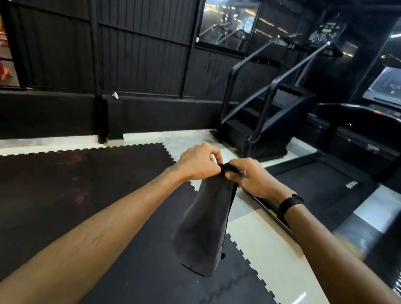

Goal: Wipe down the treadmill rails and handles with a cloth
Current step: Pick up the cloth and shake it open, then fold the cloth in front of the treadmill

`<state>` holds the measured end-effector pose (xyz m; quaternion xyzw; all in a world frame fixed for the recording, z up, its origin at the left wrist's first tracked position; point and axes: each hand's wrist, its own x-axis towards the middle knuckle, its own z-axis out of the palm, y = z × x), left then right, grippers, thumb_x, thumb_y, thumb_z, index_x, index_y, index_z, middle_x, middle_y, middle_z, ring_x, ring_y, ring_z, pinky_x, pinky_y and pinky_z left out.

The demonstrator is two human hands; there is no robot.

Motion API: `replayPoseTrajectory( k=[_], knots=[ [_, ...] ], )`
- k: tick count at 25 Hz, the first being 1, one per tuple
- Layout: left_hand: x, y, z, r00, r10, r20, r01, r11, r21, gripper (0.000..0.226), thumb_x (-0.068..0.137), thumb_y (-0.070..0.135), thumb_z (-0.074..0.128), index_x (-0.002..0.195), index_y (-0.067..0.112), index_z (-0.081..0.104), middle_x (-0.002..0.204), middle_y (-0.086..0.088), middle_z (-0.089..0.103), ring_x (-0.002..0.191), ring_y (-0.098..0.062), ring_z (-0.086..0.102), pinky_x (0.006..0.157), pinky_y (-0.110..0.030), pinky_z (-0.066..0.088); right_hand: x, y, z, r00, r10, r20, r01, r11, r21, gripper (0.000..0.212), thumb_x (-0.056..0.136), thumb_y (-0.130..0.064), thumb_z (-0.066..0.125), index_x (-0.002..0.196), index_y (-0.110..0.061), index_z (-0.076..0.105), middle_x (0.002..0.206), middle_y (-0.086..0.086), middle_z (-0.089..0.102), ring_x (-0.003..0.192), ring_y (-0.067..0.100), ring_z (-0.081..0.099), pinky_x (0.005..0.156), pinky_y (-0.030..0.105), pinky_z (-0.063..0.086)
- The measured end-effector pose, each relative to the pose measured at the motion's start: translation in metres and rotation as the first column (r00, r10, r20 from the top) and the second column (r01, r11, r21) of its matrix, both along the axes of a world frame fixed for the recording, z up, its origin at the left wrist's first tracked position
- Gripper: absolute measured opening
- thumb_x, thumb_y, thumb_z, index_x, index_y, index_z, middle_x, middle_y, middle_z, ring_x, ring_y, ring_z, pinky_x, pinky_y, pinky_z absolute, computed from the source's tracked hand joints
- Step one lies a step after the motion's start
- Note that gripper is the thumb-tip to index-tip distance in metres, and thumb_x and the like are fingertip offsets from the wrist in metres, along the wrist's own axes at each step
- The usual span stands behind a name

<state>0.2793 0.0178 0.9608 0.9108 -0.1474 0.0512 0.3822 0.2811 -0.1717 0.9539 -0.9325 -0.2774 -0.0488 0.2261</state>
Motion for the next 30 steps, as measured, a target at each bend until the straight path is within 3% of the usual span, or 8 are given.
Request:
replayPoseTrajectory(
  k=[5, 7, 10, 15, 20, 25, 28, 30],
  knots=[
    [0.033, -0.033, -0.054, 0.926, -0.290, -0.240, 0.298, 0.954, 0.000, 0.018, 0.071, 0.031, 0.077, 0.069, 0.018, 0.064, 0.075, 0.004, 0.057, 0.073, -0.014, 0.055, 0.068, -0.033, 0.043, 0.006, -0.068, -0.014, 0.995, -0.097, -0.022, 0.100, 0.965, 0.242, 0.015, 0.101, -0.016, 0.056, 0.088, -0.011, 0.061, 0.078, 0.006, 0.059, 0.074, 0.024, 0.054, 0.072, 0.038, 0.044],
    [0.051, -0.047, -0.068, 0.963, -0.244, -0.117, 0.253, 0.965, 0.073, 0.027, 0.074, 0.040, 0.080, 0.076, 0.016, 0.068, 0.086, 0.003, 0.056, 0.085, -0.015, 0.053, 0.076, -0.031, 0.041, 0.012, -0.100, -0.011, 0.985, -0.174, -0.003, 0.169, 0.947, 0.272, 0.023, 0.102, -0.016, 0.056, 0.079, -0.020, 0.056, 0.070, -0.008, 0.049, 0.064, 0.005, 0.044, 0.065, 0.027, 0.037],
    [0.087, -0.072, -0.053, 0.988, -0.104, 0.115, 0.080, 0.977, 0.199, 0.043, 0.064, 0.061, 0.075, 0.077, 0.022, 0.064, 0.097, 0.002, 0.054, 0.096, -0.016, 0.048, 0.087, -0.034, 0.040, 0.030, -0.165, -0.017, 0.954, -0.298, -0.019, 0.292, 0.918, 0.268, 0.028, 0.101, -0.016, 0.057, 0.074, -0.025, 0.053, 0.069, -0.011, 0.046, 0.062, 0.001, 0.041, 0.065, 0.028, 0.035],
    [0.136, -0.138, -0.014, 0.977, -0.214, -0.017, 0.210, 0.940, 0.268, 0.029, 0.069, 0.023, 0.086, 0.074, 0.004, 0.065, 0.064, -0.001, 0.056, 0.059, -0.014, 0.051, 0.053, -0.024, 0.040, 0.059, -0.250, -0.028, 0.934, -0.342, -0.101, 0.356, 0.898, 0.257, 0.019, 0.100, -0.018, 0.059, 0.083, -0.010, 0.061, 0.074, 0.000, 0.056, 0.068, 0.009, 0.051, 0.065, 0.032, 0.045],
    [0.153, -0.188, -0.013, 0.958, -0.278, -0.073, 0.267, 0.956, -0.124, 0.025, 0.075, -0.009, 0.076, 0.076, 0.012, 0.062, 0.059, 0.009, 0.064, 0.055, -0.004, 0.058, 0.054, -0.019, 0.046, 0.085, -0.304, -0.019, 0.918, -0.375, -0.130, 0.397, 0.880, 0.261, 0.019, 0.100, -0.018, 0.059, 0.093, -0.001, 0.063, 0.090, 0.023, 0.067, 0.078, 0.032, 0.065, 0.071, 0.042, 0.057],
    [0.183, -0.226, 0.027, 0.956, -0.285, -0.070, 0.243, 0.903, -0.356, 0.062, 0.079, -0.013, 0.071, 0.133, 0.009, 0.050, 0.071, -0.004, 0.058, 0.065, -0.013, 0.063, 0.074, -0.039, 0.057, 0.119, -0.333, 0.020, 0.904, -0.400, -0.150, 0.426, 0.872, 0.241, 0.018, 0.099, -0.014, 0.060, 0.094, 0.003, 0.063, 0.078, 0.014, 0.060, 0.066, 0.019, 0.060, 0.057, 0.030, 0.055],
    [0.212, -0.248, 0.068, 0.975, -0.219, -0.023, 0.130, 0.658, -0.742, 0.066, 0.087, 0.010, 0.073, 0.144, 0.011, 0.039, 0.094, -0.009, 0.068, 0.086, -0.019, 0.067, 0.087, -0.048, 0.055, 0.156, -0.343, 0.084, 0.883, -0.458, -0.102, 0.412, 0.652, 0.637, 0.023, 0.098, -0.028, 0.063, 0.113, -0.011, 0.059, 0.091, 0.003, 0.061, 0.071, 0.009, 0.060, 0.050, 0.024, 0.053],
    [0.229, -0.249, 0.062, 0.897, -0.409, -0.166, 0.235, 0.761, -0.605, 0.059, 0.085, 0.039, 0.072, 0.136, 0.024, 0.048, 0.114, -0.008, 0.071, 0.102, -0.025, 0.068, 0.089, -0.057, 0.055, 0.171, -0.347, 0.089, 0.879, -0.329, -0.345, 0.471, 0.488, 0.735, 0.060, 0.088, -0.052, 0.070, 0.133, -0.018, 0.047, 0.115, 0.003, 0.065, 0.086, 0.015, 0.068, 0.062, 0.037, 0.059]
  ],
)
